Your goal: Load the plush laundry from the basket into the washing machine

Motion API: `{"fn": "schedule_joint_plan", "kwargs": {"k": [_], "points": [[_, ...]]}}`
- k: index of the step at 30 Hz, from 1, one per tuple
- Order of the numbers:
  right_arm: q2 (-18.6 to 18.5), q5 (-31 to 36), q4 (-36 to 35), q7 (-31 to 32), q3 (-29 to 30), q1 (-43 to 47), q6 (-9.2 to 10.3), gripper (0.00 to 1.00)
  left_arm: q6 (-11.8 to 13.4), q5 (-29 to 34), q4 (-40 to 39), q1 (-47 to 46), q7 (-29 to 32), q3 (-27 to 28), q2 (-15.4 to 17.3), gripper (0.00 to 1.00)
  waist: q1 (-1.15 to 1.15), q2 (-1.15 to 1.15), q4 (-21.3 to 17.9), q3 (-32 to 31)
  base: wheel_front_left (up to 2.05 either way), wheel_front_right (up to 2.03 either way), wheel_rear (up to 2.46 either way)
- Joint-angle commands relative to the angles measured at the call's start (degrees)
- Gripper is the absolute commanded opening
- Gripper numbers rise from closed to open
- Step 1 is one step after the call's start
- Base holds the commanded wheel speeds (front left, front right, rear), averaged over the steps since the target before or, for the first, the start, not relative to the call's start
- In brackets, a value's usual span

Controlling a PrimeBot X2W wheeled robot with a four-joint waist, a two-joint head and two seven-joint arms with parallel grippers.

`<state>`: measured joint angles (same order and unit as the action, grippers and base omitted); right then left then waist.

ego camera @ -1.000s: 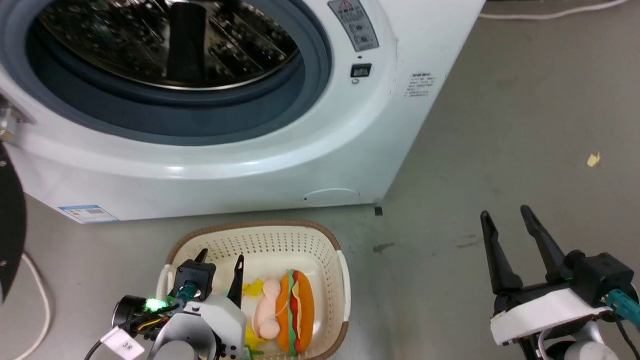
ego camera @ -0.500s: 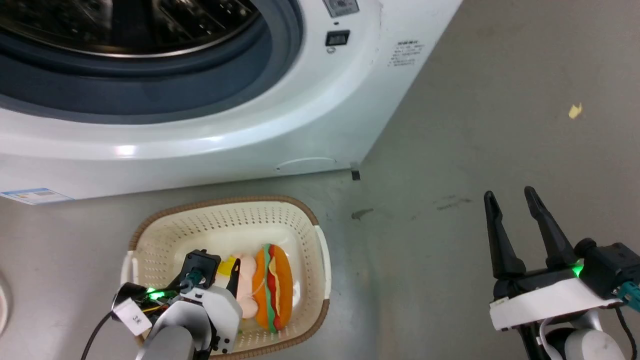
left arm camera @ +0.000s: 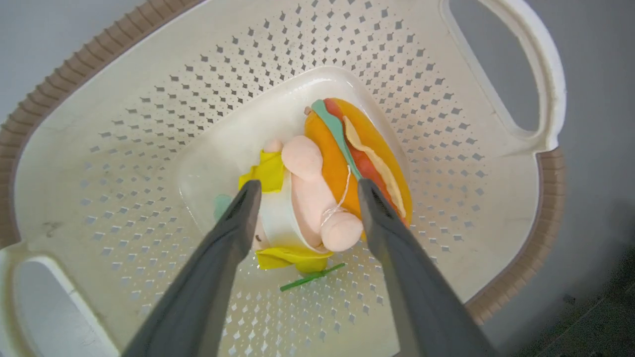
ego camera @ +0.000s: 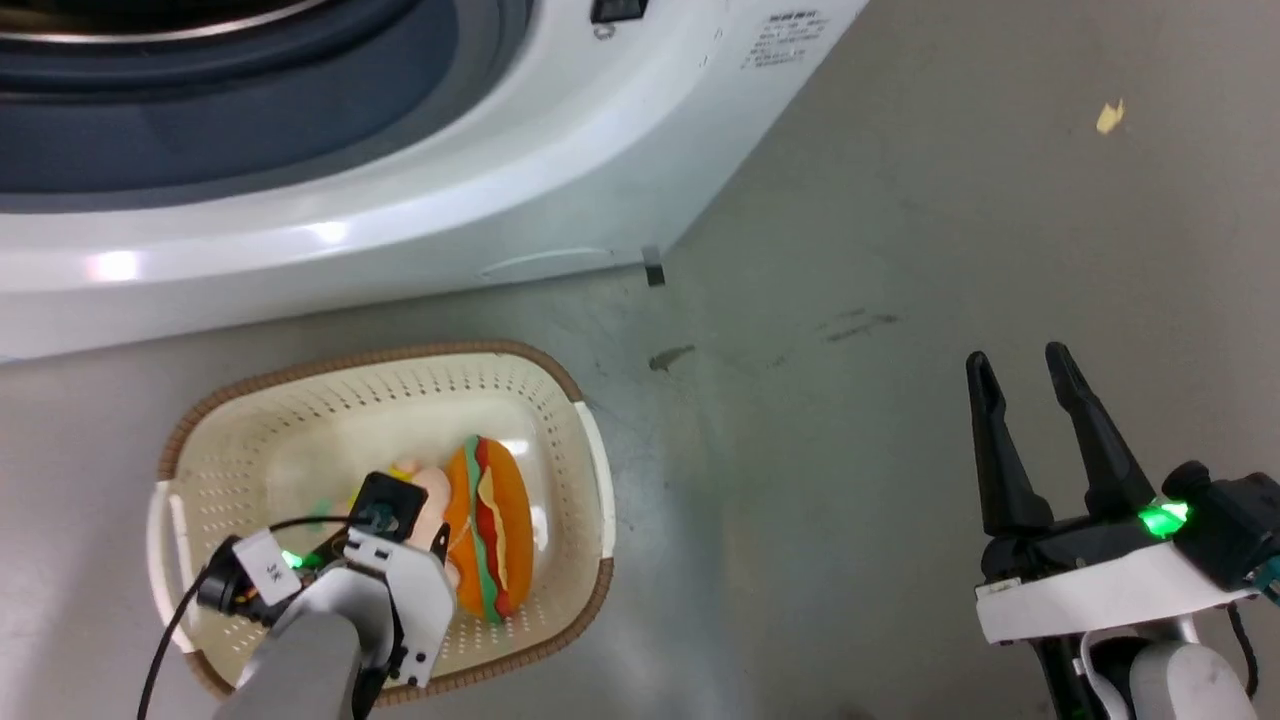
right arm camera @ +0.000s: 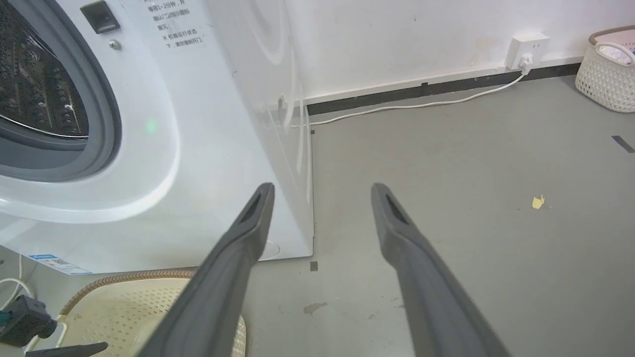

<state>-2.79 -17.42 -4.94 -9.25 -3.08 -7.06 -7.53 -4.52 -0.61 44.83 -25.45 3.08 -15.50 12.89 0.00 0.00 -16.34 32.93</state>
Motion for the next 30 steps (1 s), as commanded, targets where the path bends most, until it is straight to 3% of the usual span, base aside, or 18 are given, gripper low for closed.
{"fn": "schedule_joint_plan", "kwargs": {"k": [1, 12, 29, 30], "points": [[-0.1, -0.9, -0.6, -0.7, -0.2, -1.3, 0.02, 1.00, -0.3, -0.1, 1.5, -2.1, 0.3, -0.6, 0.6, 1.00, 0.00, 0.00, -0.8, 1.6, 0.00, 0.00, 0.00], [-0.1, -4.5, -3.2, -2.2, -0.8, -3.2, 0.03, 1.00, -0.7, 1.4, 9.4, -11.0, 4.5, -6.0, 3.1, 1.00, 0.00, 0.00, -2.6, 9.3, 0.00, 0.00, 0.00], [-0.1, -10.1, -3.9, -4.1, -1.1, -4.6, 0.04, 1.00, -2.1, 1.0, 19.2, -19.9, 6.2, -12.7, 6.7, 1.00, 0.00, 0.00, -5.4, 17.5, 0.00, 0.00, 0.00], [-0.1, -10.5, -3.9, -4.4, -1.3, -4.9, 0.04, 1.00, -2.2, 0.6, 20.5, -20.7, 6.7, -13.4, 7.1, 0.00, 0.00, 0.00, -5.9, 18.2, 0.00, 0.00, 0.00]]}}
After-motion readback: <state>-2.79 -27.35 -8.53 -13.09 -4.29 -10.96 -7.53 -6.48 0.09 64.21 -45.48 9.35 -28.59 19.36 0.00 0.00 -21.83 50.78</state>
